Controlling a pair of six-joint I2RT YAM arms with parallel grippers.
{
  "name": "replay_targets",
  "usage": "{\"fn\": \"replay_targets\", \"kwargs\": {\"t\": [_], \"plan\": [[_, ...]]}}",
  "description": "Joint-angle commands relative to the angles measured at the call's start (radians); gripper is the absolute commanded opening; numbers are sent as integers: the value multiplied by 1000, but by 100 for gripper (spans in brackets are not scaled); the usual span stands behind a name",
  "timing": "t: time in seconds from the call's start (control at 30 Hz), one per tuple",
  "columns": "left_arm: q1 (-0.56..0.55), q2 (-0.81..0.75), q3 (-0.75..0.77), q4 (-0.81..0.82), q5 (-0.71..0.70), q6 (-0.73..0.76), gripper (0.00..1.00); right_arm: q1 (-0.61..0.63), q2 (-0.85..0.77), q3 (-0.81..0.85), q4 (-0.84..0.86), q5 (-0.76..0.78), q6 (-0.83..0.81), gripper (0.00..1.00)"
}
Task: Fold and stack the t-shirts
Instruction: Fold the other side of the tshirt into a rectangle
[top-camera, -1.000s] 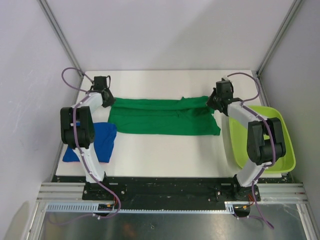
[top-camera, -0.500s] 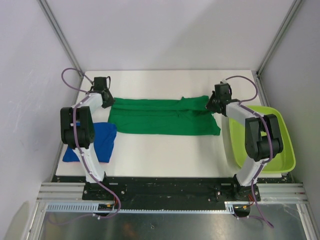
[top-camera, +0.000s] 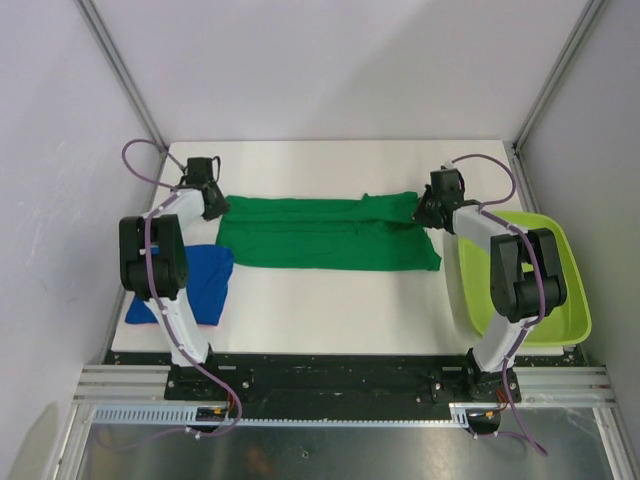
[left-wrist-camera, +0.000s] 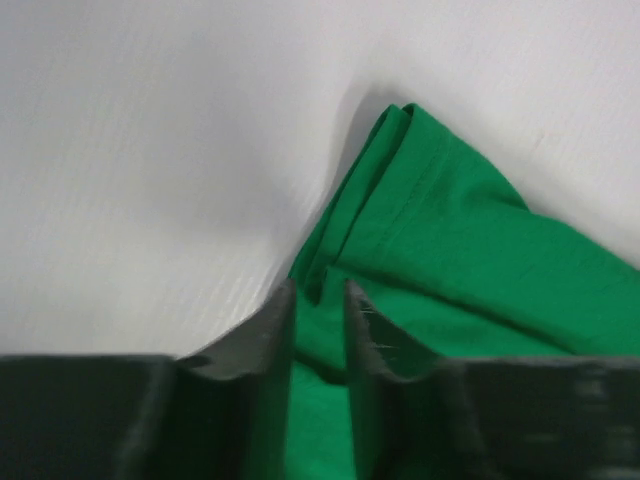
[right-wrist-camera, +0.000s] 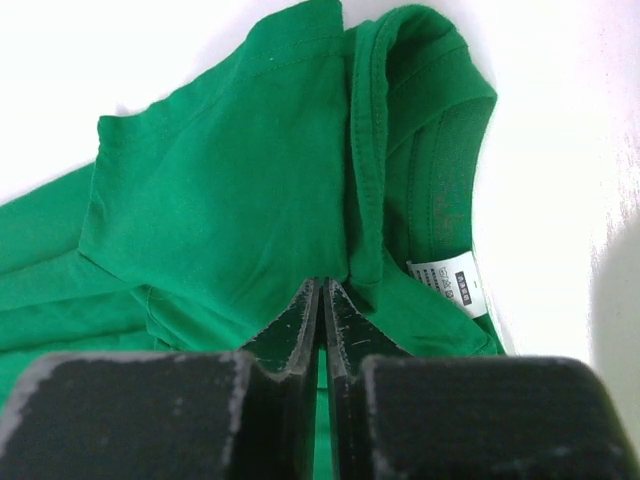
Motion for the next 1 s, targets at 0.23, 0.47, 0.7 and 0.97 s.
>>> {"fn": "replay_targets", "kwargs": {"t": [0.23, 0.47, 0.7, 0.97], "plan": [[17, -146, -7, 21, 87, 5, 54, 7, -76, 39, 36, -10, -54, 47], [-6, -87, 28, 26, 136, -25, 50, 78, 116, 235, 73, -19, -60, 46], [-19, -72, 37, 29, 155, -26, 50, 167, 351, 537, -47, 83, -78, 45], [-18, -74, 46, 29, 159, -26, 49, 206, 523, 791, -243, 212, -45, 44]]}}
